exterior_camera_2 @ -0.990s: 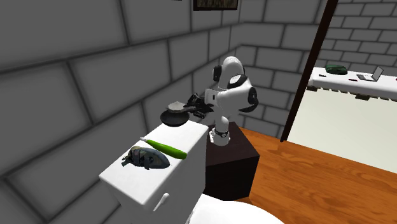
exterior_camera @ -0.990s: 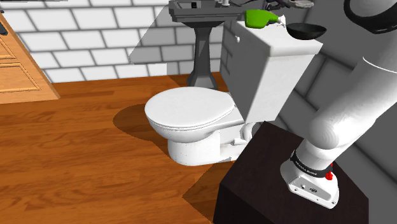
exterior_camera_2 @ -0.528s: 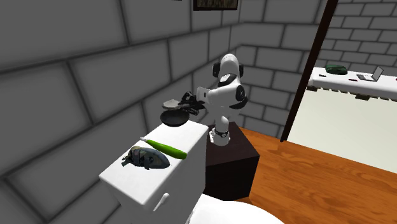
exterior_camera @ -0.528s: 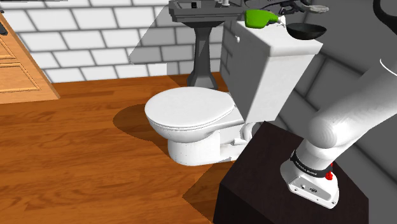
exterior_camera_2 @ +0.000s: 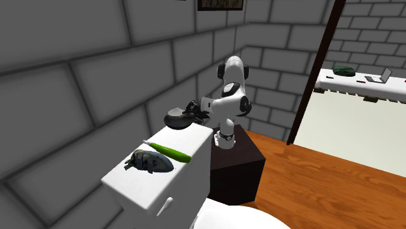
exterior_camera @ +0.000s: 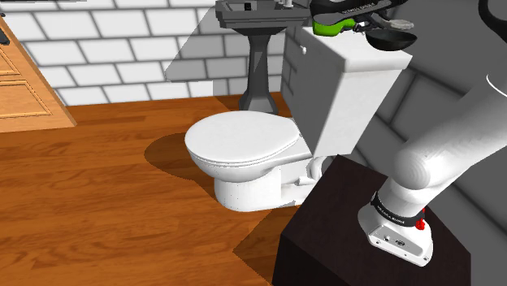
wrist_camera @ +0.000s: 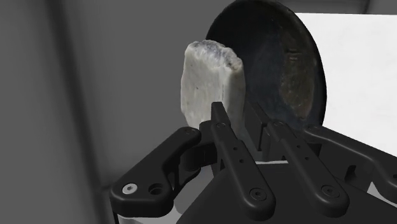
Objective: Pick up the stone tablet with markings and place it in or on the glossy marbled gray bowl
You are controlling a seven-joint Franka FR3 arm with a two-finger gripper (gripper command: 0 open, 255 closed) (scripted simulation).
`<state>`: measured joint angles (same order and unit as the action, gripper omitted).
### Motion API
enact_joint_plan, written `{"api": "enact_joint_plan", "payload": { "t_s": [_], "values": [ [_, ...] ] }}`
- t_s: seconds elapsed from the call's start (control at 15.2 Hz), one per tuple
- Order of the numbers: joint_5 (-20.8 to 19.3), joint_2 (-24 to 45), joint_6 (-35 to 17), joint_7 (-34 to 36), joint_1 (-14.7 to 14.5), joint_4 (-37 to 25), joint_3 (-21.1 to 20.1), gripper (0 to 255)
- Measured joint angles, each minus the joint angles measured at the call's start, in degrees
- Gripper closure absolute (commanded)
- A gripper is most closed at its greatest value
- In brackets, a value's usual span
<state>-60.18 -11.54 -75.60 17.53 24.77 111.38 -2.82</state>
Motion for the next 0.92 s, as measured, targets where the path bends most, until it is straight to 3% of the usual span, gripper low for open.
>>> {"api": "enact_joint_plan", "payload": {
  "t_s": [0.59, 0.66, 0.92],
  "values": [
    [0.5, 0.0, -1.4, 2.2, 0.0, 2.6, 0.2, 255],
    [0.5, 0.0, -1.4, 2.2, 0.0, 2.6, 0.2, 0],
    [0.4, -0.1, -1.5, 2.2, 0.0, 2.6, 0.2, 0]
  ]
}}
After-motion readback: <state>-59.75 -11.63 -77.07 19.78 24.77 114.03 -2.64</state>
